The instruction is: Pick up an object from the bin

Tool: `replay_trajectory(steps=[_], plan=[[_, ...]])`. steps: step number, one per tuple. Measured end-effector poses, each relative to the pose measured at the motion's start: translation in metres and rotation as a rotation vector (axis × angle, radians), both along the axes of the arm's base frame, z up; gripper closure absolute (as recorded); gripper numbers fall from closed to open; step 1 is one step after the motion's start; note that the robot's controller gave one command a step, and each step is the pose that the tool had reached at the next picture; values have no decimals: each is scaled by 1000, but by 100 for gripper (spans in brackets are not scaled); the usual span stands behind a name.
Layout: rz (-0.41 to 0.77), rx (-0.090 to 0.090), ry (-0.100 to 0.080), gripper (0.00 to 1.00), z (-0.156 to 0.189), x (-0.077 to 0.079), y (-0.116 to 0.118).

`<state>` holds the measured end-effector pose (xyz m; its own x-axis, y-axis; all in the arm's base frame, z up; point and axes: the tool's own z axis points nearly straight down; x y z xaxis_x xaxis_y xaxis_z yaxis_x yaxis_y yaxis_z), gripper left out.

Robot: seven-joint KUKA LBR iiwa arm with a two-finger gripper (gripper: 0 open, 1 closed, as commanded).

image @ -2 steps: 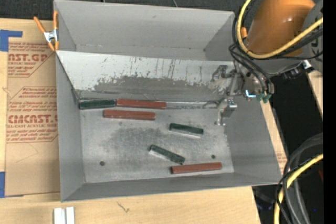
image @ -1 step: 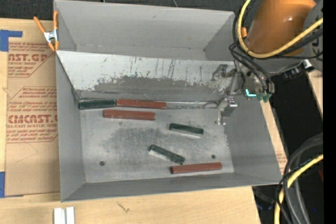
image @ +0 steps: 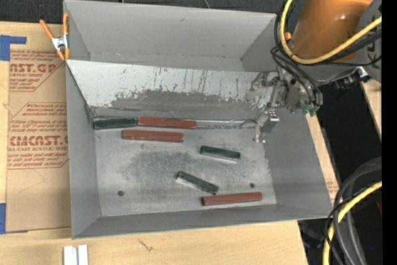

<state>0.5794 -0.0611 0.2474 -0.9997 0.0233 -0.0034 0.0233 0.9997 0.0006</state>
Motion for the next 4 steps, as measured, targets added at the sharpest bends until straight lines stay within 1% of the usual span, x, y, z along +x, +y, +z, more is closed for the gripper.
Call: replay_trajectory(steps=[1,2,3,4], plan=[[29,-2,-6,0,-45,-10,1],[128,-2,-2,0,-115,-25,15],[231,-3,-15,100,-171,-14,38],[231,-3,-15,100,-171,-14,38]])
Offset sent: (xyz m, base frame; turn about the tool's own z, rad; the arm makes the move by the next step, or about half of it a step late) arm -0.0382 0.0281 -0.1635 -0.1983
